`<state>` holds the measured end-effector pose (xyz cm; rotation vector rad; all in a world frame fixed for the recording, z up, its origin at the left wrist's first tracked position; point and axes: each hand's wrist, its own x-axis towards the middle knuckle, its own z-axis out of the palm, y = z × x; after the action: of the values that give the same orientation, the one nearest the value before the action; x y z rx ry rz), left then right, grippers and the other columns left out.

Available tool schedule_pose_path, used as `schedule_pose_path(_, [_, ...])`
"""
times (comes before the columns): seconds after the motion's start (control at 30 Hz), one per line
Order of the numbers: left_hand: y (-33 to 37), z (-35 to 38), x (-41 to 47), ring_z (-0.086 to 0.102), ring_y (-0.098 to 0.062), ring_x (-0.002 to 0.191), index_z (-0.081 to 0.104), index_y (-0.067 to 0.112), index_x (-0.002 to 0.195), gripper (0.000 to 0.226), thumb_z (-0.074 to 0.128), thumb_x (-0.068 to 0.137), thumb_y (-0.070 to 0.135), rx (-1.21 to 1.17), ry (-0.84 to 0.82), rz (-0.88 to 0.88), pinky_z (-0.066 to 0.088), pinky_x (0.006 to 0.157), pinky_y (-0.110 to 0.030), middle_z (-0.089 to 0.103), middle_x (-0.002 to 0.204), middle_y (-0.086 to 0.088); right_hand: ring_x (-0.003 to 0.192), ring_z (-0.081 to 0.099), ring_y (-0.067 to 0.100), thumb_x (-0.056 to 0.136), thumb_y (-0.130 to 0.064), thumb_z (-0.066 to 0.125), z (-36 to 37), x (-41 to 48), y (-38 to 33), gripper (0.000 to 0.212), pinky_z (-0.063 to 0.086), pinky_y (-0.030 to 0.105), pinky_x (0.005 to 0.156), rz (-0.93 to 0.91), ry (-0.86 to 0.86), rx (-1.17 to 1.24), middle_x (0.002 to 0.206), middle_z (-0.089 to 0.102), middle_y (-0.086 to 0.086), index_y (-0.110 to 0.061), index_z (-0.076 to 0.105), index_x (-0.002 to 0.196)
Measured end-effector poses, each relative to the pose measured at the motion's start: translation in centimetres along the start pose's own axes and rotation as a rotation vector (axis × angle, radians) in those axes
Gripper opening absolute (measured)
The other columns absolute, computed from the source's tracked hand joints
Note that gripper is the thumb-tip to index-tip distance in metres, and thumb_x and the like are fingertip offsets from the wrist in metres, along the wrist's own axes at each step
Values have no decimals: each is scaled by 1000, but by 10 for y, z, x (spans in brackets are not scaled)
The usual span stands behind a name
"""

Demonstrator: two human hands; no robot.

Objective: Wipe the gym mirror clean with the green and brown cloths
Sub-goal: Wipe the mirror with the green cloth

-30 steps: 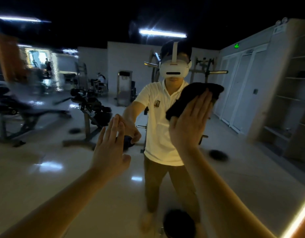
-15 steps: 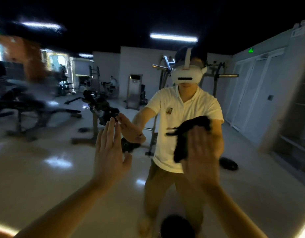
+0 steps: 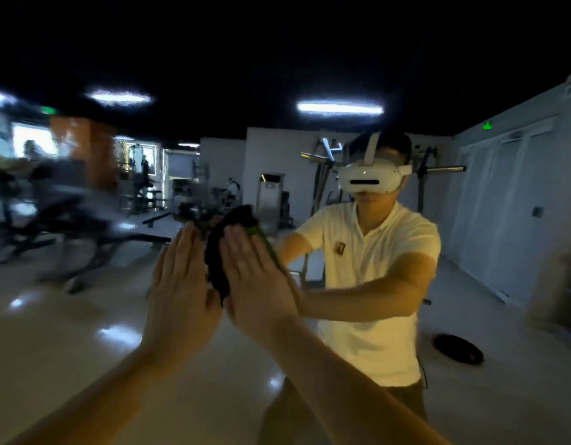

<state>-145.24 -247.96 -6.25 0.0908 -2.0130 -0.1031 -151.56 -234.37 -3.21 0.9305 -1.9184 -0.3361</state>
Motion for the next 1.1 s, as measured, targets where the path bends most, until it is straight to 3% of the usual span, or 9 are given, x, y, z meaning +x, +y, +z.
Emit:
schedule_pose_path(0.07, [-2,7,3,17,-35,156,20,-4,160,77,31,89,24,-39,34,-13,10,128,-46,20,168,-21,159,-3,34,101,-44,39,12,-20,1,81,-12,45,127,-74,26,1,170,6,21,0,10,163])
schedule_pose_path(0.23, [16,33,13,19,-35,157,20,-2,161,75,29,102,43,-57,106,48,17,128,-52,21,169,-21,155,14,41,84,-31,56,-17,-97,114,84,10,52,128,293,212,-83,164,27,27,2,29,157])
schedule_pose_path(0.37, [30,46,3,28,-41,152,25,-6,158,85,28,96,52,-22,118,28,21,125,-57,28,164,-26,156,13,41,87,-38,30,-51,-130,163,84,16,53,127,723,184,-156,166,18,29,8,23,157])
schedule_pose_path(0.47, [33,49,-13,27,-40,153,26,-6,158,83,26,97,51,-5,169,53,19,126,-55,27,165,-25,155,17,43,87,-41,26,-53,-95,145,83,11,54,127,884,211,-75,163,25,31,7,29,156])
schedule_pose_path(0.57, [33,59,-24,24,-36,155,28,-6,158,77,25,97,42,-16,206,63,21,126,-54,24,167,-22,157,7,41,98,-45,18,-28,-54,99,78,6,56,127,741,255,-188,167,14,28,2,20,160])
schedule_pose_path(0.7, [27,68,-37,32,-39,151,38,-8,153,77,23,92,37,-58,243,41,24,124,-56,35,162,-25,159,-3,33,104,-46,25,14,-41,16,74,2,52,128,169,152,-254,171,2,20,-4,11,163])
schedule_pose_path(0.73, [26,71,-40,35,-40,149,40,-8,151,76,24,92,37,-57,251,50,27,123,-58,38,159,-27,159,-6,31,104,-46,22,19,-51,9,74,0,50,128,101,114,-277,171,-1,18,-5,8,164])
schedule_pose_path(0.9, [21,92,-53,27,-32,154,32,-4,157,81,23,94,48,68,216,140,19,127,-52,31,165,-20,158,-7,31,100,-49,14,21,-130,70,78,5,50,129,422,246,-381,171,-5,17,-6,-1,163])
schedule_pose_path(1.1, [13,90,-58,23,-25,156,27,4,161,95,13,89,64,67,195,167,10,129,-44,24,170,-11,159,0,28,102,-42,15,5,-161,111,73,3,46,130,807,298,-256,172,2,16,-4,5,164])
